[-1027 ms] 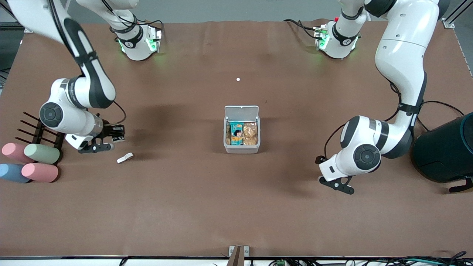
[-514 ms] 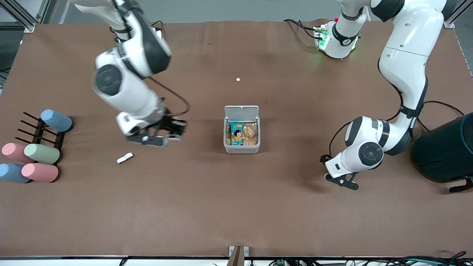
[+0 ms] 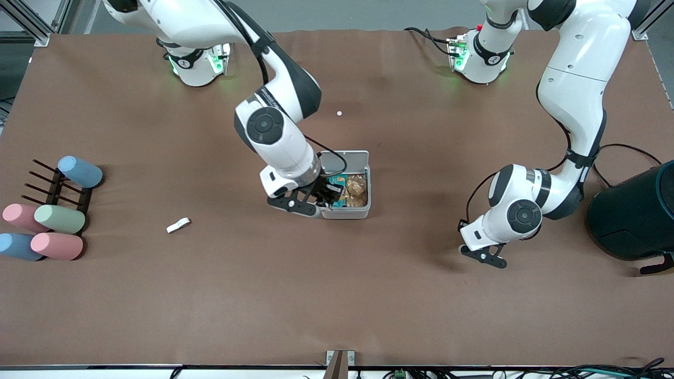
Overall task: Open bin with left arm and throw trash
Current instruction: 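Grasp the tape with the left gripper while the right gripper drops the packet, then carry the black tape roll into the bin with the left gripper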
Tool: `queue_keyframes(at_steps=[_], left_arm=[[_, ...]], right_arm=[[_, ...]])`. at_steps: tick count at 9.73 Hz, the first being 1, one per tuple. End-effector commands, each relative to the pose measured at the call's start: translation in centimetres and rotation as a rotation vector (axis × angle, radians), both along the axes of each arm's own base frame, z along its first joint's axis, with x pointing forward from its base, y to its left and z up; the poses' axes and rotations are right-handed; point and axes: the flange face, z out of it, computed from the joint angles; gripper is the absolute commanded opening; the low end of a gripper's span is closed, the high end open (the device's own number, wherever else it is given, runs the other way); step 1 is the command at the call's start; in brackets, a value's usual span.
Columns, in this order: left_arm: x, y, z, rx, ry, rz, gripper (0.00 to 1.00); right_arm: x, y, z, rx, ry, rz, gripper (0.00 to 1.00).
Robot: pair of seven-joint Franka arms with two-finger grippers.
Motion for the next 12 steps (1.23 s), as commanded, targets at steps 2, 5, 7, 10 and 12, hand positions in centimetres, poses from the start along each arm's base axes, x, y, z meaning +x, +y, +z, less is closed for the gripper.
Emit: queue_keyframes(at_steps=[2, 5, 7, 10, 12], left_arm=[[-0.1, -0.9, 1.3, 0.002, -0.027, -0.012, 0.0], [0.7, -2.3, 3.8, -0.017, -0.056, 0.014, 0.0], [0.7, -5.8, 6.1, -0.028, -0.034, 0.085, 0.0], [0.4, -12.1, 11.0, -0.103, -0.033, 0.189, 0.0], [-2.0, -18.0, 13.8, -0.155, -0.011, 0.306, 0.0]], right_arm=[[-1.9, 2.4, -2.4, -0.048, 0.023, 0.048, 0.11], [-3.2, 3.6, -4.7, -0.079, 0.056, 0.079, 0.41], [-4.0, 3.6, -5.4, -0.123, 0.089, 0.105, 0.75], [-3.6, 3.1, -4.6, -0.128, 0.094, 0.102, 0.92], [-2.6, 1.8, -2.7, -0.119, 0.105, 0.075, 0.92]])
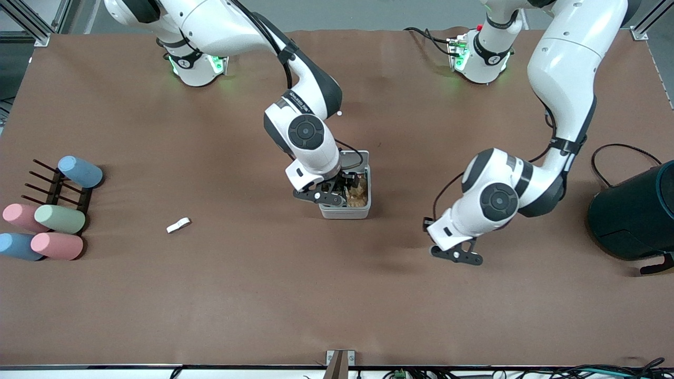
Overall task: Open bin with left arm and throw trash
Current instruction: 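Carry the black tape roll into the bin with the left gripper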
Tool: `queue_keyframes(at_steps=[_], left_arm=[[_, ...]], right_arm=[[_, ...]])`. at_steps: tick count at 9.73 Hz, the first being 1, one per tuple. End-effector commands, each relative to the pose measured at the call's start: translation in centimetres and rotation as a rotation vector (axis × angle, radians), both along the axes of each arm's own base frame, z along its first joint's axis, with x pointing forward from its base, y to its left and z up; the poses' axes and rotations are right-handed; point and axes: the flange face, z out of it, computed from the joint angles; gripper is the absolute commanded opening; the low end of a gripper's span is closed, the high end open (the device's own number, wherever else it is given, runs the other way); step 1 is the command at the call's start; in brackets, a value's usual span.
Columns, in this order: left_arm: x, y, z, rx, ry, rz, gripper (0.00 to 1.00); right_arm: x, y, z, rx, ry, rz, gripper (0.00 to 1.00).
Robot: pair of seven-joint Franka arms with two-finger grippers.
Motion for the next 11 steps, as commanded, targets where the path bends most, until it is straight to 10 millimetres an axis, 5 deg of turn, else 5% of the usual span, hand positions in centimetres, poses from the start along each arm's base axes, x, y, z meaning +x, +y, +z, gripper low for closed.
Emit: queue_keyframes(at_steps=[1, 2, 4, 7, 9, 10, 11], left_arm=[[-3.1, -6.1, 2.8, -0.039, 0.031, 0.118, 0.0], [-5.0, -9.6, 3.2, -0.037, 0.035, 0.153, 0.0], [-8.5, -15.0, 3.4, -0.022, 0.028, 0.161, 0.0], [-10.6, -17.4, 2.7, 0.0, 0.035, 0.206, 0.06], [-10.5, -17.2, 2.6, 0.011, 0.025, 0.204, 0.39], [-10.6, -17.2, 2.3, 0.015, 0.026, 0.203, 0.93], [-10.5, -17.1, 2.3, 0.024, 0.012, 0.193, 1.0]], right_arm=[[1.4, -2.6, 5.0, 0.01, -0.01, -0.038, 0.92], [2.1, -4.4, 5.5, -0.009, 0.01, -0.056, 0.92], [3.0, -11.8, 3.2, -0.098, 0.099, -0.13, 0.9], [4.6, -28.1, -1.0, -0.115, 0.153, -0.236, 0.9], [5.0, -36.3, -4.5, -0.104, 0.154, -0.308, 0.94], [4.6, -38.0, -5.8, -0.106, 0.153, -0.336, 0.96], [4.4, -40.5, -6.7, -0.104, 0.139, -0.377, 0.97]])
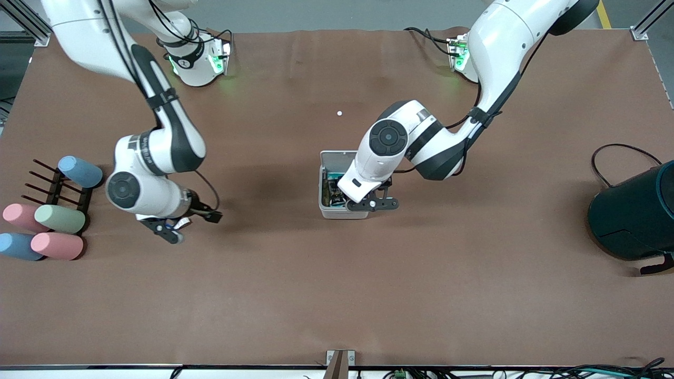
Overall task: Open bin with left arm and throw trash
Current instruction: 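Carry the black tape roll into the bin with the left gripper, then grasp the white strip with the right gripper while the left gripper withdraws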
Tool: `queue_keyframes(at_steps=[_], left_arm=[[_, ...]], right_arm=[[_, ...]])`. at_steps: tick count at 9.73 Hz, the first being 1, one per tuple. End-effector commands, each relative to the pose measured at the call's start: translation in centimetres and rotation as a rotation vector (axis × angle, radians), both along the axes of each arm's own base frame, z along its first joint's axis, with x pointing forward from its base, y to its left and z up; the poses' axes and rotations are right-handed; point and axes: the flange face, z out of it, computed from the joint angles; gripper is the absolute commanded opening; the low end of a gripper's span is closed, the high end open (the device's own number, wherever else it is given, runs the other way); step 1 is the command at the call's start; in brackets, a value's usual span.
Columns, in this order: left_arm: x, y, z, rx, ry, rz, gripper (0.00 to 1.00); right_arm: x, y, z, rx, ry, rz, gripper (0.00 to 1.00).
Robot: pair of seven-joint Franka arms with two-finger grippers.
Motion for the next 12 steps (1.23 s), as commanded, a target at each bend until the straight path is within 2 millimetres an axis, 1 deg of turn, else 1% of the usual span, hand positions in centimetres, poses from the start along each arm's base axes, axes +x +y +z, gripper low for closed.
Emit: queue_keyframes(at_steps=[1, 2, 3, 4, 5, 6, 7, 8, 9, 10, 11, 12], left_arm=[[0.1, 0.2, 0.4, 0.029, -0.021, 0.002, 1.0], [0.6, 0.7, 0.8, 0.026, -0.028, 0.01, 1.0], [1.3, 1.5, 1.4, 0.024, -0.036, 0.017, 1.0], [1.9, 2.3, 1.3, 0.027, -0.035, 0.028, 1.0], [2.0, 2.3, 1.6, 0.026, -0.039, 0.031, 1.0], [3.3, 4.4, 3.5, 0.032, -0.06, 0.062, 1.0], [5.2, 7.8, 5.6, 0.039, -0.073, 0.109, 1.0], [6.7, 11.5, 8.0, 0.05, -0.078, 0.108, 1.0], [8.0, 15.4, 10.9, 0.054, -0.062, 0.058, 1.0], [9.0, 18.5, 13.5, 0.06, -0.034, 0.02, 1.0], [9.5, 21.6, 16.0, 0.075, -0.018, -0.019, 1.0], [9.4, 25.0, 18.9, 0.091, -0.031, -0.053, 1.0]], right_arm=[[-1.8, -2.8, -0.8, -0.002, -0.054, -0.053, 0.99], [-1.4, -4.5, -1.1, -0.002, -0.091, -0.097, 0.99], [-1.1, -5.6, -1.2, -0.002, -0.112, -0.124, 0.99], [-0.8, -6.8, -1.6, -0.005, -0.125, -0.156, 0.99], [-0.6, -7.7, -2.8, -0.009, -0.146, -0.213, 0.99], [-0.2, -7.7, -4.0, -0.018, -0.172, -0.31, 0.99], [-0.3, -7.5, -5.3, -0.024, -0.16, -0.321, 0.99], [-0.7, -7.5, -5.8, -0.026, -0.146, -0.322, 0.99], [-1.0, -7.8, -6.5, -0.031, -0.131, -0.325, 0.99], [-1.3, -8.0, -7.3, -0.037, -0.116, -0.335, 0.81], [-1.3, -8.2, -7.3, -0.038, -0.1, -0.336, 0.31], [-1.1, -8.1, -7.1, -0.039, -0.091, -0.333, 0.03]])
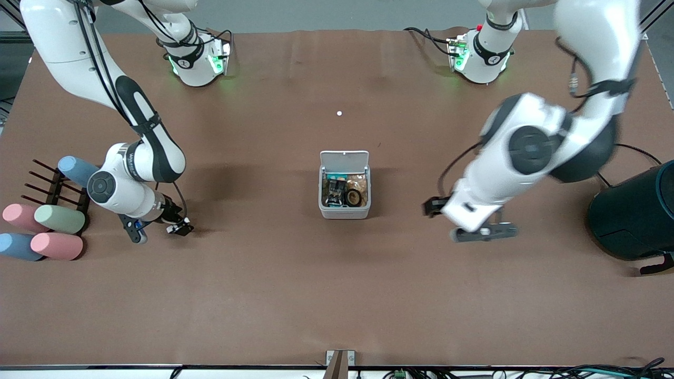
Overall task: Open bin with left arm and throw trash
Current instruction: 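Grasp the white strip with the right gripper while the left gripper withdraws, then lift the white strip over the bin with the right gripper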
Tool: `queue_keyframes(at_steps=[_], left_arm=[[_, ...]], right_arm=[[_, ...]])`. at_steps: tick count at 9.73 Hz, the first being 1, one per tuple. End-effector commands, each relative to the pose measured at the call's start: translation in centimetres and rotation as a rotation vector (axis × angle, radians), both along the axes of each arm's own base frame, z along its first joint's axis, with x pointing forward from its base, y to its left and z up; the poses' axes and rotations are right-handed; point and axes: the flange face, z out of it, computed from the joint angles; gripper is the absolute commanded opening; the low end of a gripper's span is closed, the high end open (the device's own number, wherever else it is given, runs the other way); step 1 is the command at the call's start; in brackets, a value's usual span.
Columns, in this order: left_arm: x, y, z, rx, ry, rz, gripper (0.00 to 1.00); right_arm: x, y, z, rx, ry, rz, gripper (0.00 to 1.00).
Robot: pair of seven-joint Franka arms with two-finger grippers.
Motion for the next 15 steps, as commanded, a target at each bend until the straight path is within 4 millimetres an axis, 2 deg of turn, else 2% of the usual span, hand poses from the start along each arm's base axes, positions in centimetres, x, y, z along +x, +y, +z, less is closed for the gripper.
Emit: queue_keyframes(at_steps=[1, 2, 3, 4, 5, 6, 7, 8, 9, 10, 11, 12, 13, 14, 15], left_arm=[[-1.8, 3.9, 7.5, 0.005, -0.037, -0.086, 1.0], [-2.4, 8.1, 10.5, 0.015, -0.044, -0.059, 1.0], [-4.0, 11.0, 13.2, -0.021, -0.029, -0.069, 1.0], [-5.8, 14.4, 15.0, -0.039, 0.006, -0.061, 1.0], [-7.1, 16.2, 17.1, -0.026, -0.014, -0.037, 1.0], [-8.8, 16.4, 17.7, -0.011, -0.018, -0.029, 1.0], [-10.1, 17.2, 17.4, -0.006, -0.031, -0.012, 1.0], [-9.9, 17.7, 17.1, -0.006, -0.043, -0.017, 1.0], [-9.9, 17.9, 17.4, 0.0, -0.05, -0.019, 1.0], [-9.8, 18.2, 17.4, 0.006, -0.051, -0.017, 1.0], [-10.1, 17.9, 17.6, 0.007, -0.037, -0.021, 1.0], [-9.7, 17.9, 17.5, -0.002, -0.026, -0.017, 1.0], [-9.7, 17.9, 17.6, -0.003, -0.028, -0.008, 1.0], [-9.6, 17.9, 17.7, 0.001, -0.03, -0.003, 1.0], [-9.6, 18.0, 17.7, 0.0, -0.03, -0.003, 1.0]], right_arm=[[-0.1, 0.9, 0.6, -0.008, 0.007, 0.002, 0.0], [0.5, 0.9, 1.1, -0.009, -0.007, 0.006, 0.0], [1.2, 1.6, 2.8, -0.007, -0.035, 0.012, 0.0], [1.8, 3.8, 5.9, -0.005, -0.056, 0.009, 0.0], [2.2, 7.7, 9.2, -0.002, -0.052, -0.009, 0.0], [2.7, 12.0, 12.7, 0.002, -0.047, 0.009, 0.0], [3.2, 17.0, 16.4, 0.006, -0.036, 0.034, 0.0], [3.3, 23.1, 21.1, 0.016, -0.051, 0.031, 0.0], [2.6, 28.6, 24.1, 0.039, -0.087, 0.067, 0.0], [0.3, 33.7, 24.6, 0.048, -0.099, 0.148, 0.0], [-1.3, 37.3, 23.7, 0.054, -0.103, 0.203, 0.0], [-1.5, 40.3, 23.2, 0.078, -0.142, 0.227, 0.0], [-1.9, 43.0, 21.7, 0.095, -0.164, 0.253, 0.0], [-2.5, 45.2, 19.7, 0.102, -0.166, 0.269, 0.0], [-3.1, 46.7, 19.0, 0.114, -0.176, 0.267, 0.0]])
